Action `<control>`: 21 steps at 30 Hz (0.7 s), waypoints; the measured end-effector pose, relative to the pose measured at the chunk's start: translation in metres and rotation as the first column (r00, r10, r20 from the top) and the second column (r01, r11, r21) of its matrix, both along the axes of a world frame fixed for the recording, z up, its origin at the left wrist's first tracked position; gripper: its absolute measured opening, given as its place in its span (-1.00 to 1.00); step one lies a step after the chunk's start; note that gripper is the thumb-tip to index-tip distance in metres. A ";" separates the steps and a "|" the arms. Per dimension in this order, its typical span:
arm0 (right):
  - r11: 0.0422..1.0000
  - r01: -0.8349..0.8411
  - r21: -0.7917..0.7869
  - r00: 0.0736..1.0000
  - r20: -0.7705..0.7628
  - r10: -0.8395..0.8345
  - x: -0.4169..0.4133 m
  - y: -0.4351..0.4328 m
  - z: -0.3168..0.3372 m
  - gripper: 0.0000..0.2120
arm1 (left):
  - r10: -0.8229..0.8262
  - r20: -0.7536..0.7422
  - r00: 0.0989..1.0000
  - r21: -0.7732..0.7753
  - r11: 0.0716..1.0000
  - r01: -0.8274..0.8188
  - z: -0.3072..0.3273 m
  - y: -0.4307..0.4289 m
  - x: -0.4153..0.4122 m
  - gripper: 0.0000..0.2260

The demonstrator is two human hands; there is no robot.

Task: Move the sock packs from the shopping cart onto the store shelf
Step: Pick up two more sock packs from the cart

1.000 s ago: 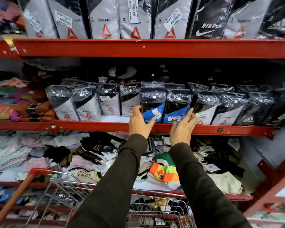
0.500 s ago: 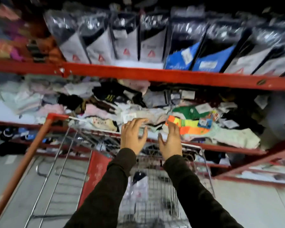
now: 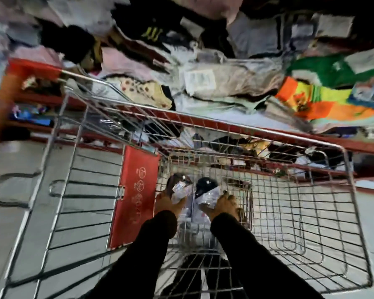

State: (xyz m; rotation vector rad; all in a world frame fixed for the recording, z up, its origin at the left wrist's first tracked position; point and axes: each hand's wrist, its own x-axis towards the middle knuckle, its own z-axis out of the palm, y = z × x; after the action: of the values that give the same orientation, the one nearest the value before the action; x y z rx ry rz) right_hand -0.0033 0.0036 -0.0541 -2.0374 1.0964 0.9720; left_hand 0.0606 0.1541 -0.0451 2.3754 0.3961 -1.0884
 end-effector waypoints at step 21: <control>0.983 0.018 -0.182 0.986 0.164 0.012 -0.015 0.008 -0.041 0.02 | -0.212 0.162 0.964 0.235 0.957 0.171 -0.059 -0.018 -0.003 -0.12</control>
State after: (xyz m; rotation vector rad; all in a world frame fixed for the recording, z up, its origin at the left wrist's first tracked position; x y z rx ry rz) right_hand -0.0188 0.0114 -0.0953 -2.2174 1.1344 0.7082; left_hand 0.0572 0.1365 -0.1039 2.7328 0.2316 -0.9344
